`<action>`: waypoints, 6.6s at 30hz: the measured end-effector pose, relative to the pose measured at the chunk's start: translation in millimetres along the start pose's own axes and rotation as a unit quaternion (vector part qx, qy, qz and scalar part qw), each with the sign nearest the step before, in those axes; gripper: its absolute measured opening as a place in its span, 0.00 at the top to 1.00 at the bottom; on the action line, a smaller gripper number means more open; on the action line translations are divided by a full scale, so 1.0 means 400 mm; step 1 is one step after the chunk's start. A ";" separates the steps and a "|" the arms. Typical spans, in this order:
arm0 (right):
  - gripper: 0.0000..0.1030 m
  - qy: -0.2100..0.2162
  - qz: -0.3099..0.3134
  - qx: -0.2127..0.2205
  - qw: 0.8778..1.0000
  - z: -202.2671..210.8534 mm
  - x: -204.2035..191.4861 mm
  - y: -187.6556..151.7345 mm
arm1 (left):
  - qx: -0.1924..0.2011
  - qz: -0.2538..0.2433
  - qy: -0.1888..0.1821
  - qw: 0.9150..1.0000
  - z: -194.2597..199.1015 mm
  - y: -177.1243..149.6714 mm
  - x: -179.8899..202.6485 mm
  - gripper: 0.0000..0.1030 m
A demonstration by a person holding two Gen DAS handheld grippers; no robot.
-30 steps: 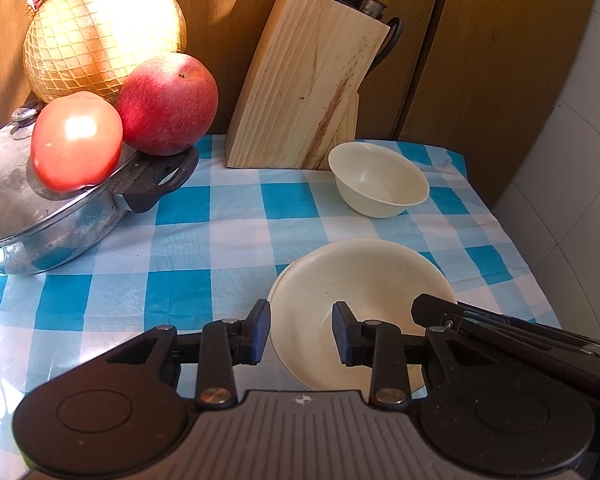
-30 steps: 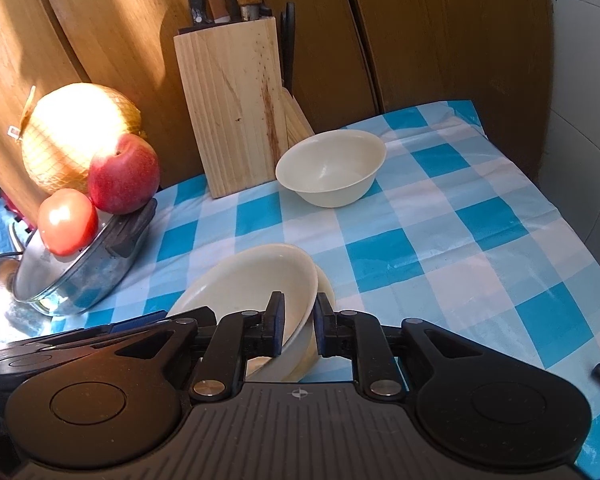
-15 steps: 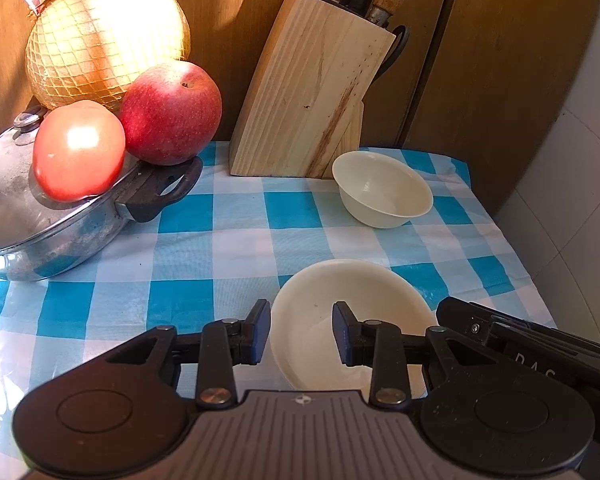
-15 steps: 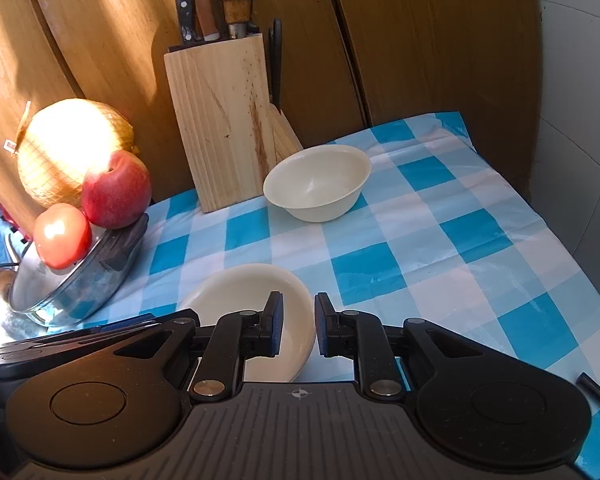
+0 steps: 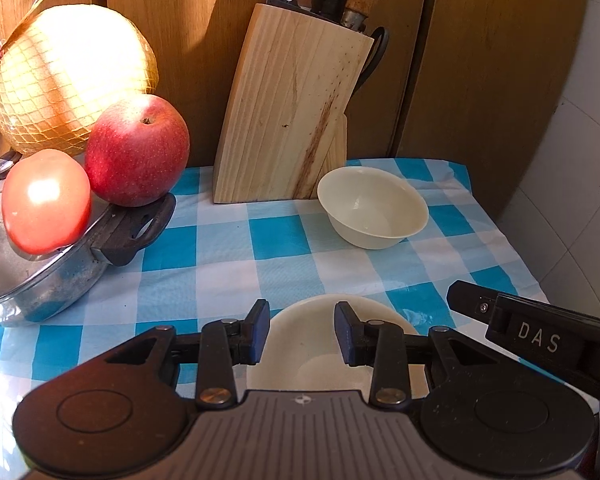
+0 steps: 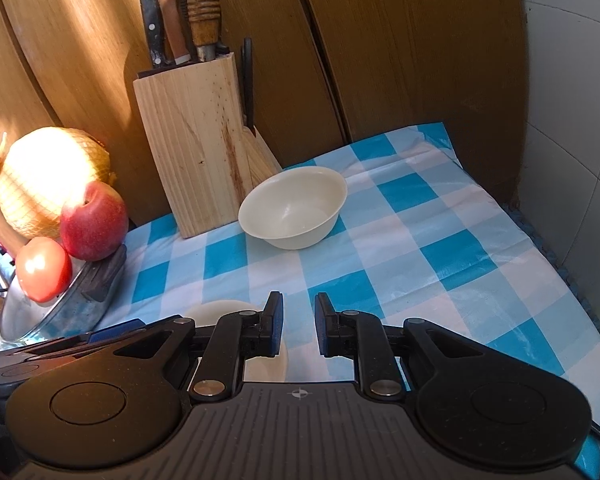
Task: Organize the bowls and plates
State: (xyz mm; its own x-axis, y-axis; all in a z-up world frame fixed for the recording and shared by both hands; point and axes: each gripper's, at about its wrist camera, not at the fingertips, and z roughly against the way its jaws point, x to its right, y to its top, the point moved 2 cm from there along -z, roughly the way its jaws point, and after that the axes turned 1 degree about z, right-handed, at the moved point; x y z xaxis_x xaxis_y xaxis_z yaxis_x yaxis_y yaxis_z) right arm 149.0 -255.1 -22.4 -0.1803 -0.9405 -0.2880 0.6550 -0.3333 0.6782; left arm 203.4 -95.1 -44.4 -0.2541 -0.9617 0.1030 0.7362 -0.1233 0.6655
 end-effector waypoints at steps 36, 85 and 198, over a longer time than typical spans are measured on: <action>0.73 -0.009 -0.072 -0.021 0.997 -0.278 0.146 0.170 | -0.051 0.044 -0.013 0.998 -0.290 0.182 0.054 0.71; 0.86 0.044 -0.051 -0.008 0.998 -0.136 0.078 0.176 | 0.018 -0.005 -0.020 1.000 -0.029 0.189 0.104 0.80; 0.78 0.012 0.012 -0.016 1.000 0.015 -0.053 -0.089 | -0.042 0.030 -0.014 0.999 0.042 -0.067 -0.047 0.80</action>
State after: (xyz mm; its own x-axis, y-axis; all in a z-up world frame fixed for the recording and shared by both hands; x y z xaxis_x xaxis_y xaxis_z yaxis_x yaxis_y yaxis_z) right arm 125.0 -223.5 -36.4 -0.1468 -0.9462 -0.2883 0.6826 -0.3079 0.6627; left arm 177.8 -69.6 -51.8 -0.2245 -0.9609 0.1619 0.8000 -0.0869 0.5936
